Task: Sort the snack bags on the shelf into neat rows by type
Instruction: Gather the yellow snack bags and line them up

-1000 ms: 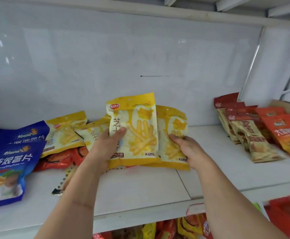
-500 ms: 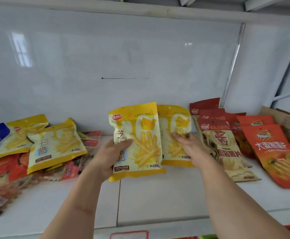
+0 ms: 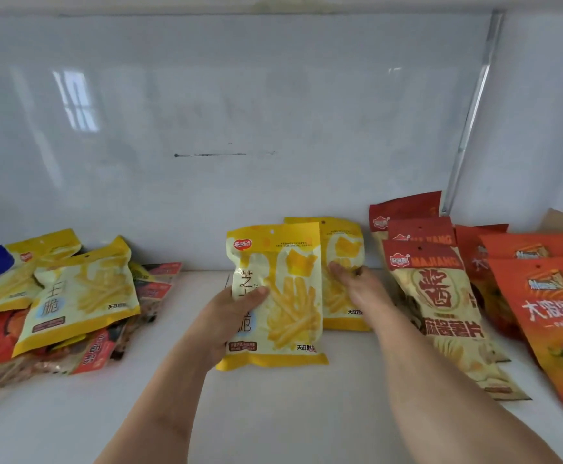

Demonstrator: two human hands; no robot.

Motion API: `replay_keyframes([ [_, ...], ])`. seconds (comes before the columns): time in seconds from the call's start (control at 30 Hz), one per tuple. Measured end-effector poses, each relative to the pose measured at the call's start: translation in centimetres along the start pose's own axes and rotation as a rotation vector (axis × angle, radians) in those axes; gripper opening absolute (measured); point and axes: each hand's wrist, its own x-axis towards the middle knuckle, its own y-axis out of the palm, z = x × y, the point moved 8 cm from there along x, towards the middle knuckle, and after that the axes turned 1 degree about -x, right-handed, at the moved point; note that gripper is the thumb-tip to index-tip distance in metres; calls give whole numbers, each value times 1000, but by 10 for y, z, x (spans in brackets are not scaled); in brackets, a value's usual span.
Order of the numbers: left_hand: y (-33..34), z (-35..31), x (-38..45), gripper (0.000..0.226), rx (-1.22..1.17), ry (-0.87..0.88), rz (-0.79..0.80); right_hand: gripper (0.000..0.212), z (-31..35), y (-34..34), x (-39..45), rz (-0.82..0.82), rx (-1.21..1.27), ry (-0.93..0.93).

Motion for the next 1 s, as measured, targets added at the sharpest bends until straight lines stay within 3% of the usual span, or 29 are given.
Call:
replay_keyframes([
  [0.17,10,8,21,35,69,-24,-31,83,5,0,9,-28,-66,84],
  [0.3,20,19,38,47,101,-34,-86,82,4,-6,13,-107,7,158],
  [0.5,36,18,52,35,292,24,-251,89,-3,-2,12,-43,70,227],
  [0.67,48,20,63,39,369,69,-279,107,-7,0,17,10,-159,212],
  [1.0,60,24,73,56,519,120,-337,83,-21,4,41,-21,-237,113],
])
